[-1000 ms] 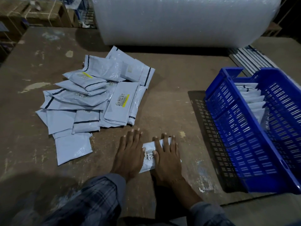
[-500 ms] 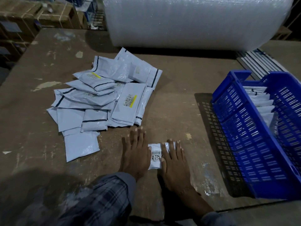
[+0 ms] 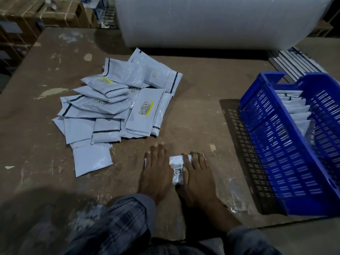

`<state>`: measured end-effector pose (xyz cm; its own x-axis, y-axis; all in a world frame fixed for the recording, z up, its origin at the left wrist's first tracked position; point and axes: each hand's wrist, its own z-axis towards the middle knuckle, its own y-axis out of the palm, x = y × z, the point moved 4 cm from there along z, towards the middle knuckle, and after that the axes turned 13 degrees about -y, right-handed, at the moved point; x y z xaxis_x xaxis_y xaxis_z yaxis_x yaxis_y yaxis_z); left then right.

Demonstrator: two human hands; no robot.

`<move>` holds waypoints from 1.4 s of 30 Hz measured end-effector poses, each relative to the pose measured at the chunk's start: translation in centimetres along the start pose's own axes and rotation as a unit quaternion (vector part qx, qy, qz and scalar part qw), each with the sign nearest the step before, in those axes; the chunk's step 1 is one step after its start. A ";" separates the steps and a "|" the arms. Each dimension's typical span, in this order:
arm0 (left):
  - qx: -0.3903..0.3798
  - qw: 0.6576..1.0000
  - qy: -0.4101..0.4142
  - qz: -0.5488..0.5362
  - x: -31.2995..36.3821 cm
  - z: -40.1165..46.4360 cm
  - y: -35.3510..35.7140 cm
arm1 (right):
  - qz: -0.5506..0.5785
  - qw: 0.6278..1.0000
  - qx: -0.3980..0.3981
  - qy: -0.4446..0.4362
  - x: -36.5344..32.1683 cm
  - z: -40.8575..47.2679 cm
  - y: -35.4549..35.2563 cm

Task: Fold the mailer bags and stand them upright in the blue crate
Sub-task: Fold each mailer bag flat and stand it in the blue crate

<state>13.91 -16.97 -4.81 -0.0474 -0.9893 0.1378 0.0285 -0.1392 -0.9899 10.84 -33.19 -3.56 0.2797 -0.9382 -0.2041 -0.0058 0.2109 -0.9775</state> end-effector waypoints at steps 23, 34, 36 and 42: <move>0.006 1.000 -0.014 0.011 0.1 2.3 0.4 | 0.004 0.999 -0.010 -0.039 0.1 1.7 0.6; -0.021 0.997 0.065 -0.026 -1.3 0.7 -0.9 | 0.103 0.988 -0.106 -0.049 1.7 1.0 -1.0; 0.004 0.997 0.065 -0.030 -1.2 0.0 -1.4 | 0.122 0.986 -0.100 -0.061 1.8 1.0 -2.4; 0.088 0.994 -0.008 -0.057 0.4 -0.3 -3.9 | 0.092 0.992 -0.077 -0.030 3.0 2.8 -9.3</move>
<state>13.53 -16.79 -0.89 -0.0447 -0.9673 0.2498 0.1990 -0.2537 -0.9466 14.42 -37.21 5.10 0.3176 -0.8681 -0.3814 -0.2072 0.3289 -0.9213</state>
